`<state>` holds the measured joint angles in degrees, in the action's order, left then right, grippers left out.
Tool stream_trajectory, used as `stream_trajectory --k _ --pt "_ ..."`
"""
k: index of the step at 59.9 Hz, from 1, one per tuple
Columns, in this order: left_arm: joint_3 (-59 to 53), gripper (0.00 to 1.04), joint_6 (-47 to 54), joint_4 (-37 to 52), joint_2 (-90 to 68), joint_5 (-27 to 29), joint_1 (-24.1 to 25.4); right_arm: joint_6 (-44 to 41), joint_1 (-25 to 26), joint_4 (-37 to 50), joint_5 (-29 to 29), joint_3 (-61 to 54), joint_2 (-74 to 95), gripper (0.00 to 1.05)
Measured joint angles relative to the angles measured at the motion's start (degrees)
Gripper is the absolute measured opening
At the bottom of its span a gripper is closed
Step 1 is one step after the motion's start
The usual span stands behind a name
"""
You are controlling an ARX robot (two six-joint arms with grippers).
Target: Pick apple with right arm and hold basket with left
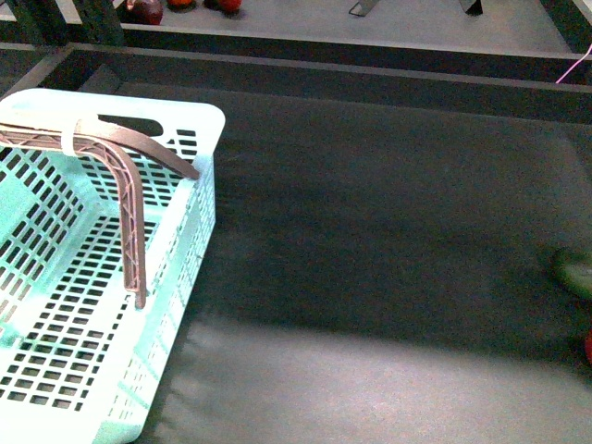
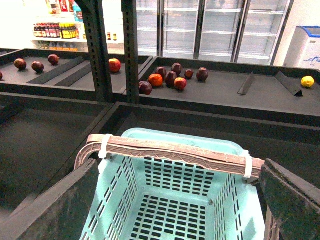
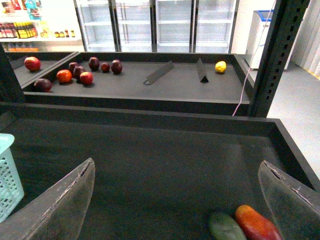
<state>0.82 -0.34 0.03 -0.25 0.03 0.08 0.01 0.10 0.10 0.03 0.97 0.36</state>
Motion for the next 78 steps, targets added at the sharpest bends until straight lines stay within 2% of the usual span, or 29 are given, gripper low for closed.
stream_trajectory --k 46,48,50,51,53,58,62,69,78 --pt "0.0 0.98 0.0 0.0 0.0 0.0 0.0 0.0 0.0 0.0 0.0 0.0 0.0 0.96" --pt "1.1 0.98 -3.0 -3.2 -1.5 -3.4 0.9 0.0 0.0 0.0 0.0 0.0 0.0 0.96" --pt "4.6 0.98 -9.2 -11.8 -5.9 -9.8 2.9 0.0 0.0 0.0 0.0 0.0 0.0 0.96" --pt "5.6 0.98 -10.1 -13.9 -7.4 -11.3 3.3 0.0 0.0 0.0 0.0 0.0 0.0 0.96" --pt "8.4 0.98 -18.2 -20.8 -12.6 -15.8 4.6 0.0 0.0 0.0 -0.2 0.0 0.0 0.96" --pt "9.4 0.98 -31.2 -27.2 -16.6 -18.4 5.3 0.0 0.0 0.0 -0.1 0.0 0.0 0.96" --pt "9.6 0.98 -37.5 -27.4 -17.0 -18.9 5.4 0.0 0.0 0.0 0.0 0.0 0.0 0.96" --pt "9.8 0.98 -42.9 -26.1 -17.9 -19.6 5.1 0.0 0.0 0.0 0.0 0.0 0.0 0.96" --pt "9.8 0.98 -48.1 -14.1 -28.2 -19.9 4.7 0.0 0.0 0.0 0.0 0.0 0.0 0.96"
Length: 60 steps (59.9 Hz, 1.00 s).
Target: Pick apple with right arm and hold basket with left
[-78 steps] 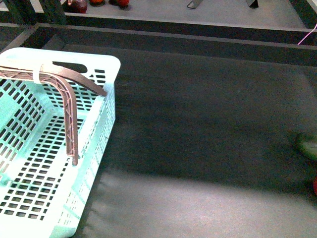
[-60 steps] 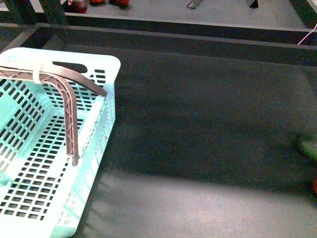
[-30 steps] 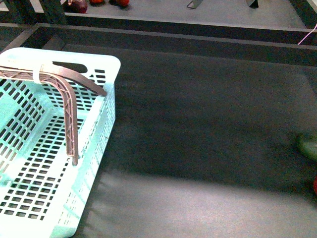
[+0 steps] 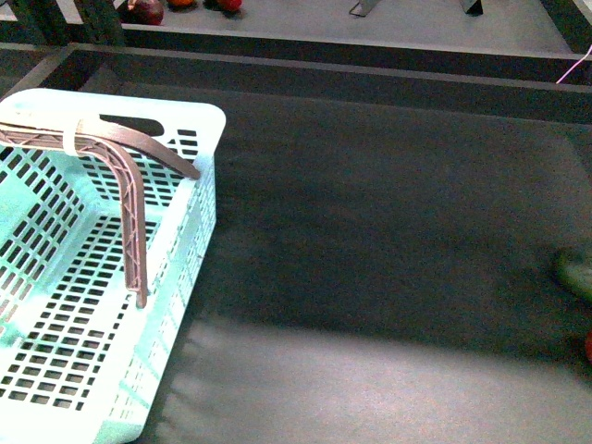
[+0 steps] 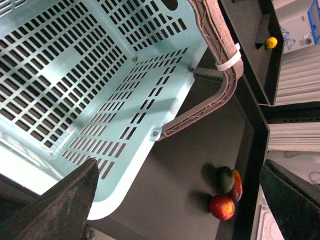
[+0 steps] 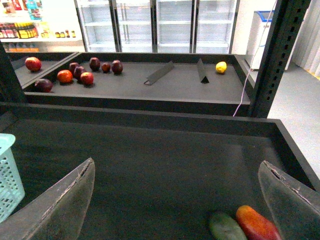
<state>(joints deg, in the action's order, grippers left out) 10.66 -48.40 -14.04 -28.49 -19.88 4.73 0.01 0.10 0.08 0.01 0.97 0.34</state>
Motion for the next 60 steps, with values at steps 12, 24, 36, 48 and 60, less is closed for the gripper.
stream_trajectory --k 12,24,36,48,60 --pt "5.1 0.98 -11.6 23.4 -30.5 3.2 0.2 0.0 0.0 0.0 0.0 0.0 0.0 0.96" --pt "16.0 0.98 -16.4 27.5 -48.5 5.0 0.0 0.0 0.0 0.0 0.0 0.0 0.0 0.96" --pt "23.2 0.98 -16.2 27.0 -57.0 5.4 0.8 0.0 0.0 0.0 0.0 0.0 0.0 0.96" --pt "29.2 0.98 -16.0 25.1 -62.1 6.3 1.1 0.0 0.0 0.0 0.0 0.0 0.0 0.96" --pt "32.1 0.98 -15.3 24.8 -66.1 6.7 1.0 0.0 0.0 0.0 0.0 0.0 0.0 0.96"
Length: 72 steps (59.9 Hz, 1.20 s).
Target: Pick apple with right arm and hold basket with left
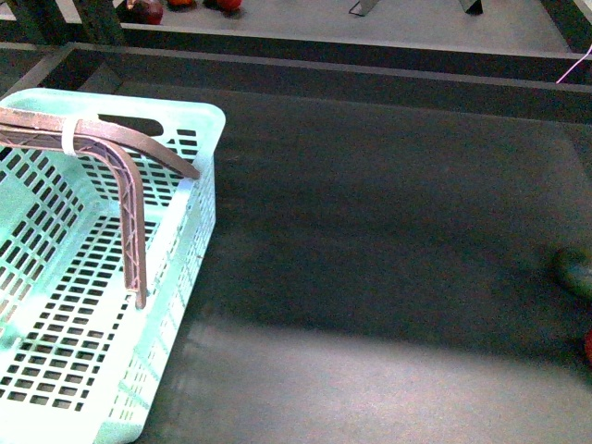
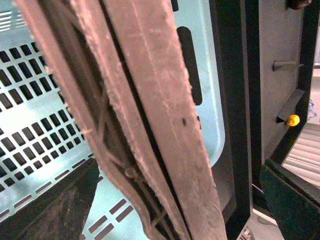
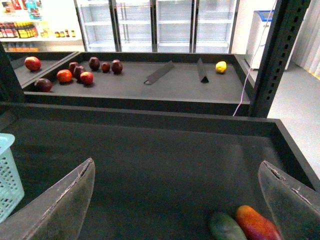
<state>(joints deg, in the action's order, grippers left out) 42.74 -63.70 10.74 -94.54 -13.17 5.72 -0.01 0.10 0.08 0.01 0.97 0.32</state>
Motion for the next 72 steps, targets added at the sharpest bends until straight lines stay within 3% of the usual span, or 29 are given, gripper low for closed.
stream_trajectory --k 16,34,45,52,72 --pt "1.7 0.97 1.1 -1.1 -4.0 1.2 -0.2 0.0 0.0 0.0 0.0 0.0 0.0 0.96" --pt "2.6 0.46 1.3 -1.5 -4.5 1.8 -0.2 0.0 0.0 0.0 0.0 0.0 0.0 0.96" --pt "2.7 0.22 -1.9 -2.1 -3.5 1.8 -0.6 0.0 0.0 0.0 0.0 0.0 0.0 0.96" --pt "2.6 0.17 -4.2 -3.3 -2.5 1.2 -0.9 0.0 0.0 0.0 0.0 0.0 0.0 0.96" --pt "0.5 0.16 0.0 -8.4 6.4 2.1 -2.1 0.0 0.0 0.0 0.0 0.0 0.0 0.96"
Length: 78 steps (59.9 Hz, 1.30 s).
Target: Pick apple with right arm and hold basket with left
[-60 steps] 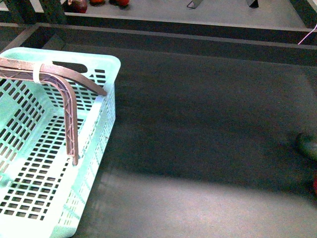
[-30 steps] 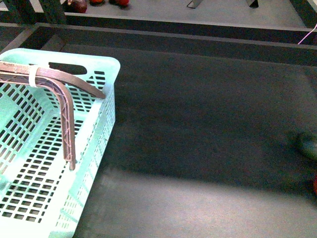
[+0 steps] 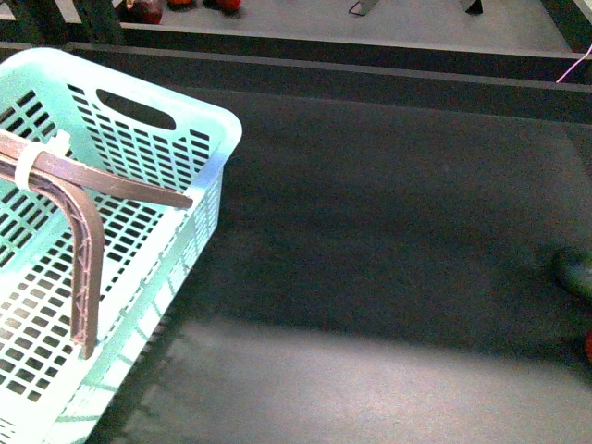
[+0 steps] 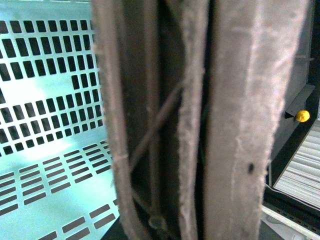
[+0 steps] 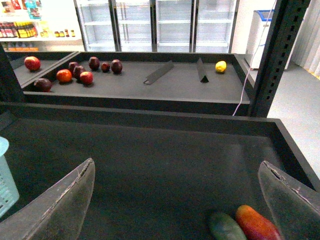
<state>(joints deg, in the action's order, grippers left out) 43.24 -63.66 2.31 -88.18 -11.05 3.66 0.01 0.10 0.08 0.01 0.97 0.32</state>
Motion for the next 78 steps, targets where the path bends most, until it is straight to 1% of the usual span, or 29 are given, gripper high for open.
stream_trajectory --k 7,14,25,45,65,73,78 --pt "-0.1 0.16 1.5 -3.3 5.5 0.4 -1.4 0.0 0.0 0.0 0.0 0.0 0.0 0.96" --pt "1.2 0.16 2.4 -6.1 7.9 1.2 -5.0 0.0 0.0 0.0 0.0 0.0 0.0 0.96" --pt "6.6 0.16 1.6 -8.3 7.2 2.4 -14.2 0.0 0.0 0.0 0.0 0.0 0.0 0.96" --pt "15.6 0.16 -0.8 -9.2 1.0 5.1 -27.1 0.0 0.0 0.0 0.0 0.0 0.0 0.96" --pt "22.0 0.16 -1.3 -11.5 -4.9 6.2 -42.6 0.0 0.0 0.0 0.0 0.0 0.0 0.96" --pt "23.6 0.16 -1.3 -11.5 -6.1 6.1 -46.0 0.0 0.0 0.0 0.0 0.0 0.0 0.96" --pt "24.1 0.16 -1.3 -11.5 -6.6 5.9 -46.8 0.0 0.0 0.0 0.0 0.0 0.0 0.96"
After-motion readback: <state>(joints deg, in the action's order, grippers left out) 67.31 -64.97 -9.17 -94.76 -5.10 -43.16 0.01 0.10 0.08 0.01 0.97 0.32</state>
